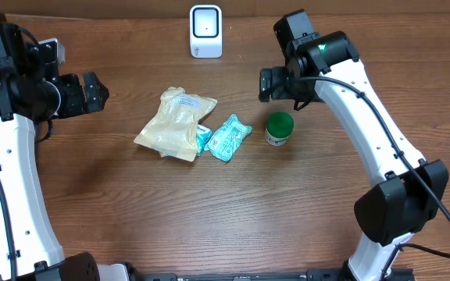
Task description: Scan the item barcode
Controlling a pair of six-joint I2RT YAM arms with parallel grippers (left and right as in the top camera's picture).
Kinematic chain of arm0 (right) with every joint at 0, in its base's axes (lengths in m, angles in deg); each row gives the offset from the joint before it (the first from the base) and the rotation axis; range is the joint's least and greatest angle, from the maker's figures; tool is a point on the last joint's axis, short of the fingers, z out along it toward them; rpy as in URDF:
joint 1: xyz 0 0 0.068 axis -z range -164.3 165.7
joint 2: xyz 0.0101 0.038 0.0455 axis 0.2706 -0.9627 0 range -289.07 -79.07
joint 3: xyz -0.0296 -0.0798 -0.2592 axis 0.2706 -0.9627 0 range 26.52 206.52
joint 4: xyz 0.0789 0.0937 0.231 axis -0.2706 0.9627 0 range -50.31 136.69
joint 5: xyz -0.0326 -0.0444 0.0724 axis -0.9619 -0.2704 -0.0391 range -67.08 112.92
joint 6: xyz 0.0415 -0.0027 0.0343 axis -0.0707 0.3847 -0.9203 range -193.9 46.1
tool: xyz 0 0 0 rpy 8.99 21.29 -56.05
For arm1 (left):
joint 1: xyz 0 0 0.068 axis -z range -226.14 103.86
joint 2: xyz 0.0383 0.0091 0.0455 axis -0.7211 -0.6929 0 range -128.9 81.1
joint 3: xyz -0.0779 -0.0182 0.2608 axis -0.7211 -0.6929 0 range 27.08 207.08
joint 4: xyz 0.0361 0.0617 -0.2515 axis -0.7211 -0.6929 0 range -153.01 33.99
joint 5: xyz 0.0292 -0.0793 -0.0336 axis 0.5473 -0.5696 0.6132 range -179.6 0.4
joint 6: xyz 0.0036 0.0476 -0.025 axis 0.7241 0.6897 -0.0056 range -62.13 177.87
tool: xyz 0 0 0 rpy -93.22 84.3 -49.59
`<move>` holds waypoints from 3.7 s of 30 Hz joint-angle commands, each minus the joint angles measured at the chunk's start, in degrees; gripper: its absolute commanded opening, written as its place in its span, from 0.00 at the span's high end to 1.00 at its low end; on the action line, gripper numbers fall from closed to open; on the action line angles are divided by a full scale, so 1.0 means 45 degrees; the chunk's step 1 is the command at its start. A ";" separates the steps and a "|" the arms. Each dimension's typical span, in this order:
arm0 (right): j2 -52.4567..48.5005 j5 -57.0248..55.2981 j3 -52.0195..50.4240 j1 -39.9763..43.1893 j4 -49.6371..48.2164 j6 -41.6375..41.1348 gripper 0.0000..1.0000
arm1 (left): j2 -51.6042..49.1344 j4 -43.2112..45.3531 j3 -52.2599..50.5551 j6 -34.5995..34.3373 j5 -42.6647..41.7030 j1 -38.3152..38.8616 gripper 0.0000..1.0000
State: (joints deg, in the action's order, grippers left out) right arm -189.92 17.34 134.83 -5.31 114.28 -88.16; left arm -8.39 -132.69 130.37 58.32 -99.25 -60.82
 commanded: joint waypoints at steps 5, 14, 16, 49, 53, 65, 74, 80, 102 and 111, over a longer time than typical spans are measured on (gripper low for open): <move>-0.0087 0.0413 -0.2166 0.0029 -0.1239 0.4318 0.00 | -0.0117 0.0015 0.0049 0.0287 -0.0097 -0.0053 0.00; -0.0087 0.0967 -0.3512 0.0049 -0.2263 0.4838 0.00 | -0.0117 0.0019 0.0049 0.0287 -0.0097 -0.0053 0.00; -0.0087 0.1229 -0.3779 0.0121 -0.2482 0.4954 0.00 | -0.0117 0.0015 0.0049 0.0287 -0.0092 -0.0058 0.00; -0.0097 0.1846 -0.5338 0.0947 -0.4153 0.5076 0.29 | -0.0117 0.0015 0.0049 0.0287 -0.0097 -0.0053 0.00; -0.0097 0.2016 -0.5289 0.0947 -0.4231 0.4789 0.44 | -0.0117 0.0015 0.0049 0.0287 -0.0097 -0.0053 0.00; 0.0083 0.5542 -0.3113 0.1166 -0.2977 0.3162 0.63 | -0.0117 0.0015 0.0049 0.0287 -0.0097 -0.0053 0.00; 0.0491 1.4129 -0.1185 0.2225 -0.1802 0.3230 0.68 | -0.0117 0.0015 0.0049 0.0287 -0.0097 -0.0053 0.00; 0.0525 1.8438 -0.1180 0.3002 -0.1744 0.5561 0.68 | -0.0117 0.0015 0.0049 0.0287 -0.0097 -0.0053 0.01; 0.0520 1.2172 -0.1185 0.1447 -0.2409 0.4663 0.66 | -0.0117 0.0015 0.0049 0.0287 -0.0097 -0.0053 0.00; 0.0520 0.5178 0.0053 -0.1020 -0.3682 0.1953 0.60 | -0.0117 0.0015 0.0049 0.0287 -0.0097 -0.0053 0.00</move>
State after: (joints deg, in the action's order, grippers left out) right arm -190.12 53.78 128.97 -8.92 98.85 -74.06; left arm -8.44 -132.71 130.37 58.32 -99.25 -60.82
